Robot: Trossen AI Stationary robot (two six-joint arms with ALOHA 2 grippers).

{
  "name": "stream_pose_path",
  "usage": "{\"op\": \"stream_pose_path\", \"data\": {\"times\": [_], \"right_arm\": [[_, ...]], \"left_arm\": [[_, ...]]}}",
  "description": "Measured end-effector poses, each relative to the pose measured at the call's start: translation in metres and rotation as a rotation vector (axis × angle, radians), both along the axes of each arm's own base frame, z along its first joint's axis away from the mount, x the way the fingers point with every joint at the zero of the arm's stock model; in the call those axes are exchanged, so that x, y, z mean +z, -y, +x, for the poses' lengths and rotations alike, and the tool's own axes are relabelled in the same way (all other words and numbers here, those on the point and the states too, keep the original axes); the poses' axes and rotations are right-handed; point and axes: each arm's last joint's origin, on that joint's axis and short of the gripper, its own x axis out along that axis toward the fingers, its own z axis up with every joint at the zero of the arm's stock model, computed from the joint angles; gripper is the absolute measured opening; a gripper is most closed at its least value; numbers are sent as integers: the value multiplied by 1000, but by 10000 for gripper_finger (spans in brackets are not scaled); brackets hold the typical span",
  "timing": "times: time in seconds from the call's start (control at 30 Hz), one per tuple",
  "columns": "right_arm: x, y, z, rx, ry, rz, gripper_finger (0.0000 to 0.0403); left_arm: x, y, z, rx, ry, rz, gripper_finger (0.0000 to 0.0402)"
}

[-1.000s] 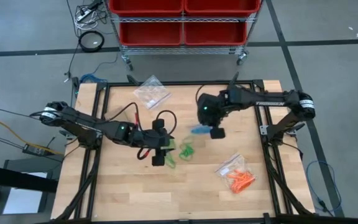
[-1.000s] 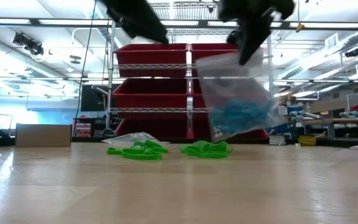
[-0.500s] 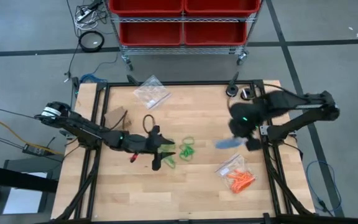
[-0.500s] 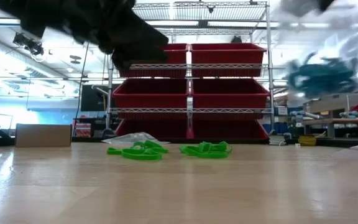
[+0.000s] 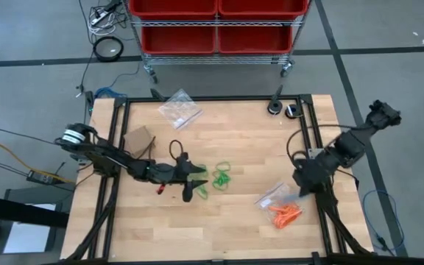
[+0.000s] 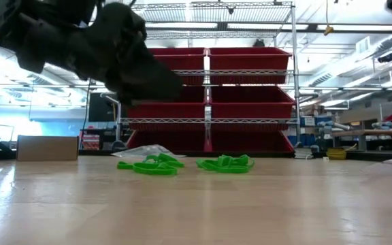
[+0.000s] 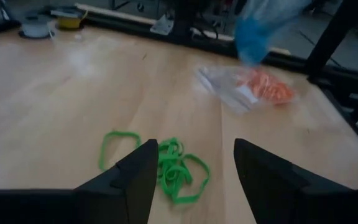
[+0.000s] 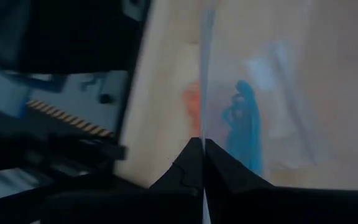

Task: Sort rubber bands
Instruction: Close the transparent zip bag

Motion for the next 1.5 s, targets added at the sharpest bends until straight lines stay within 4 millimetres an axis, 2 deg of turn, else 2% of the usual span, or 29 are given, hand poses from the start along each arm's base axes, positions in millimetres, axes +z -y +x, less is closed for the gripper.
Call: {"op": "stream_pose_path", "data": {"times": [0.13,0.33,0.47,0.6,0.7,0.8,1.03,1.13,1.4,1.5], "right_arm": [[4,-15,-6,39,24,60,0],[-3,-18,-6,22,23,62,0],[-32,-15,3,16,28,42,0],[-73,1,9,-62,-70,-23,0],[-92,11,10,-120,-126,-58,0],[-96,18,13,-166,-118,-92,0],[-90,28,18,-239,-82,-135,3],[-90,32,18,-261,-90,-162,25],[-91,35,16,-293,-128,-175,136],[-91,35,16,-309,-128,-175,162]], "left_arm": [[-9,3,11,4,2,-12,218],[-21,8,31,4,5,-13,218],[-26,12,42,-3,-6,-5,218],[-23,15,48,-34,8,2,218],[-21,19,49,-52,18,25,218],[-19,22,49,-66,25,45,218],[-19,23,49,-71,24,49,218],[-19,23,49,-71,25,48,218],[-18,23,48,-55,26,53,218],[-8,20,42,10,-15,120,218]]}}
